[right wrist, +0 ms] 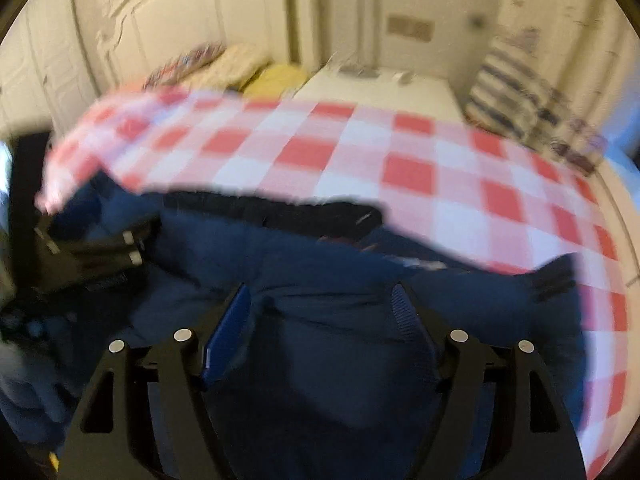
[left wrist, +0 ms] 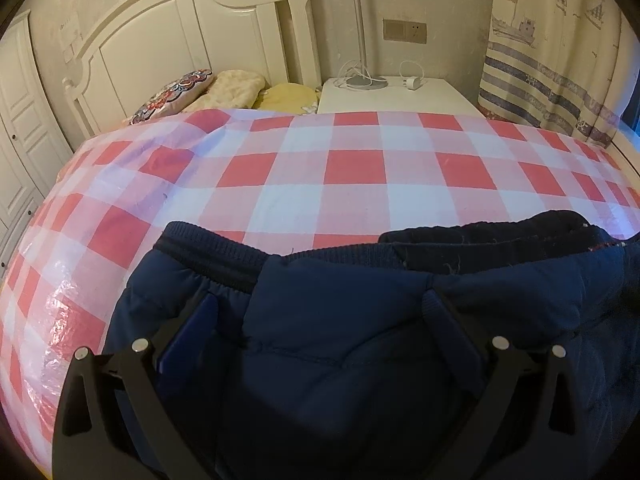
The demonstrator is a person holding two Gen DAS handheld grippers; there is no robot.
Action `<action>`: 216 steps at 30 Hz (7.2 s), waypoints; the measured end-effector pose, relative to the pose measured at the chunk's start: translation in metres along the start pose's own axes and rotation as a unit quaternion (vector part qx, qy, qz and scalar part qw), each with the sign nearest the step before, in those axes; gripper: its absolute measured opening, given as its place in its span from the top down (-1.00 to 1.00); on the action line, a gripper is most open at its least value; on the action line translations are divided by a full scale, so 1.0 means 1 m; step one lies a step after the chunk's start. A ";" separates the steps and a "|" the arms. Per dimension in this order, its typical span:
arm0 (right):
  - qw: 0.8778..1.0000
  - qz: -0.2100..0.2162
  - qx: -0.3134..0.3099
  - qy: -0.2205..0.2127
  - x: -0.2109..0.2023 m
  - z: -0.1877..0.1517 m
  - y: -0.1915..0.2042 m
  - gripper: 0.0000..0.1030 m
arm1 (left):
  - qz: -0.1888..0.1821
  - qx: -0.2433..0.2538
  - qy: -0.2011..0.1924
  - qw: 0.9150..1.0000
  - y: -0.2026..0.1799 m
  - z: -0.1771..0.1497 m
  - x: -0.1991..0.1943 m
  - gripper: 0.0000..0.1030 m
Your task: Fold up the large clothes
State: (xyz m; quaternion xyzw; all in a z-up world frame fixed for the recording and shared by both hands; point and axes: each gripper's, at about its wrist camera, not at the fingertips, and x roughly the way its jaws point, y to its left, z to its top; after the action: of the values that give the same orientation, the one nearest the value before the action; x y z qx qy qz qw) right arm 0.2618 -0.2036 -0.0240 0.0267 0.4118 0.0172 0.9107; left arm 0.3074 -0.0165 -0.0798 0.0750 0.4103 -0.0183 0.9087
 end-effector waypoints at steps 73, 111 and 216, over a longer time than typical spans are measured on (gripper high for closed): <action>0.997 0.022 -0.076 0.024 0.000 -0.071 0.039 -0.84 | -0.049 0.034 0.010 0.998 0.001 -0.056 -0.044 -0.96; 0.998 -0.008 0.046 -0.044 -0.094 -0.135 -0.049 -0.91 | -0.008 -0.093 -0.053 0.994 0.116 -0.109 -0.115 -0.95; 0.941 0.138 0.303 -0.055 -0.096 -0.217 -0.095 -0.85 | -0.106 0.083 -0.057 0.989 0.022 -0.173 -0.133 -0.96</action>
State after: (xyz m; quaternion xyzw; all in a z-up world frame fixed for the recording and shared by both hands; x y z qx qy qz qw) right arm 0.0359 -0.2961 -0.1011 0.3586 0.3391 0.0159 0.8696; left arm 0.0926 0.0276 -0.0905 0.1049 0.3604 -0.1528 0.9142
